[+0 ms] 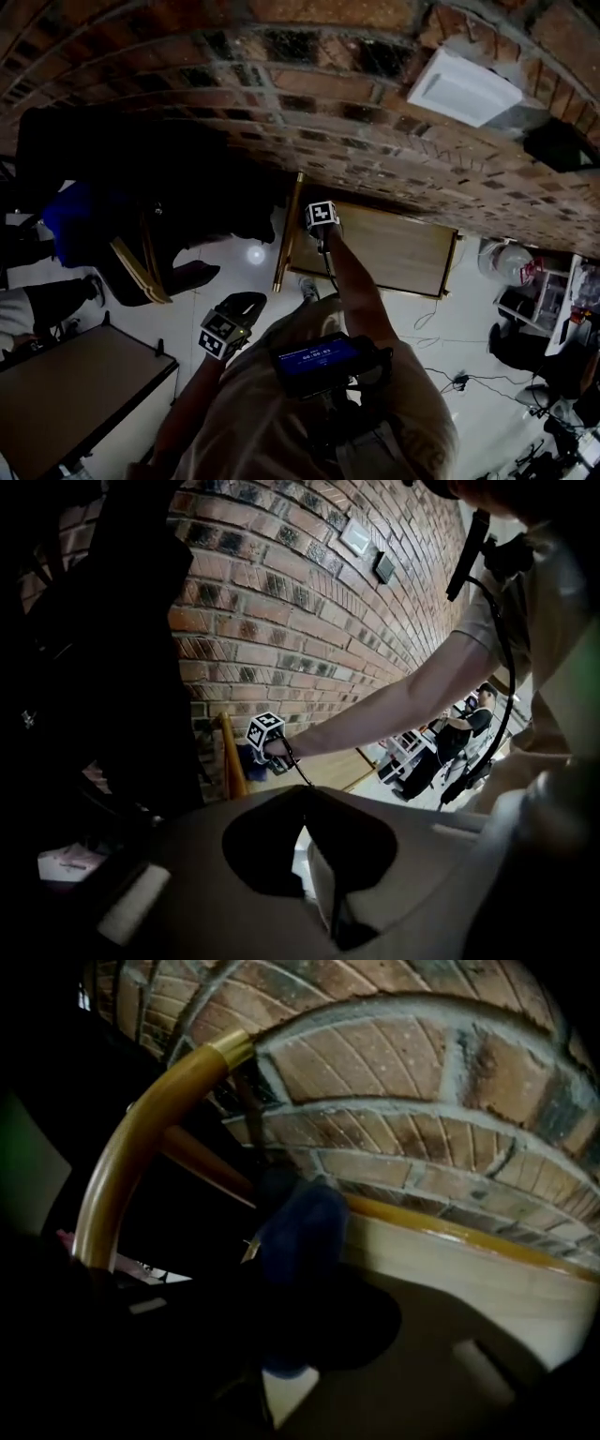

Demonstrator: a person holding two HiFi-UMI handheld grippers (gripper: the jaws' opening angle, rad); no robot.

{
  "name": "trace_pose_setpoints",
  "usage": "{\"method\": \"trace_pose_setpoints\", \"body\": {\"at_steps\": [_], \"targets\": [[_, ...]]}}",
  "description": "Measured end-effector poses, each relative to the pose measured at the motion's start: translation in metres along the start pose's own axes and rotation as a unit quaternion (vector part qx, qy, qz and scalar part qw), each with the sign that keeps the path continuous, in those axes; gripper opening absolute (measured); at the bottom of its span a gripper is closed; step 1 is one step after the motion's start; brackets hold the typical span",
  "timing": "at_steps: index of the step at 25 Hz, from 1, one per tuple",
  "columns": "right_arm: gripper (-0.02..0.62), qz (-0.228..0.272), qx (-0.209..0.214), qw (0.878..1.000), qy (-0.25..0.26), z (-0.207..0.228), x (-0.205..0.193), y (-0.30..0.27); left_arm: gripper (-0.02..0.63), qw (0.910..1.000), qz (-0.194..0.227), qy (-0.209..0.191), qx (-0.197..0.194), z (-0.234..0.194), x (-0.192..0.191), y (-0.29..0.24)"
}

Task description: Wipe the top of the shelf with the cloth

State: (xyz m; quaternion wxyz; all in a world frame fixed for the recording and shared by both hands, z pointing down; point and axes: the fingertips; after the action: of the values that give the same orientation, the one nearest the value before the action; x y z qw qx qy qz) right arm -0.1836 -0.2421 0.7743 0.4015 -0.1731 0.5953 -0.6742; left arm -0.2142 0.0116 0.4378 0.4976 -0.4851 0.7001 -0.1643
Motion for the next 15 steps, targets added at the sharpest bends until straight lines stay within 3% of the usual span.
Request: {"method": "trace_pose_setpoints", "body": {"at_steps": [3,6,10,15], "targets": [[0.100,0.003,-0.017,1.000,0.006,0.033,-0.019,0.011,0.000,0.9999,-0.009,-0.004,-0.007,0.007,0.002,-0.013],[0.100,0.027,-0.055,0.998,-0.027,0.111,-0.054,0.035,0.000,0.9997,-0.013,-0.009,-0.018,0.023,0.015,-0.034],[0.100,0.030,-0.109,0.984,-0.136,0.243,-0.149,0.080,0.000,0.9987,-0.018,-0.027,-0.038,0.054,0.033,-0.061],[0.101,-0.007,-0.155,0.952,-0.263,0.367,-0.278,0.146,0.000,0.9971,-0.025,-0.041,-0.059,0.090,0.038,-0.092]]}}
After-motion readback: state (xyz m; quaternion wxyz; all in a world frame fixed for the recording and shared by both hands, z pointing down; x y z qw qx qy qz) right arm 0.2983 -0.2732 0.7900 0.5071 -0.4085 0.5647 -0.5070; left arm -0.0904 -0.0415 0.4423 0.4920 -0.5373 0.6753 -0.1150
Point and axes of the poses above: the fingertips, and each gripper's own axes: y backward along the fingers, z to its right, x out of its top, and after that the axes turned 8 degrees about y, right-handed
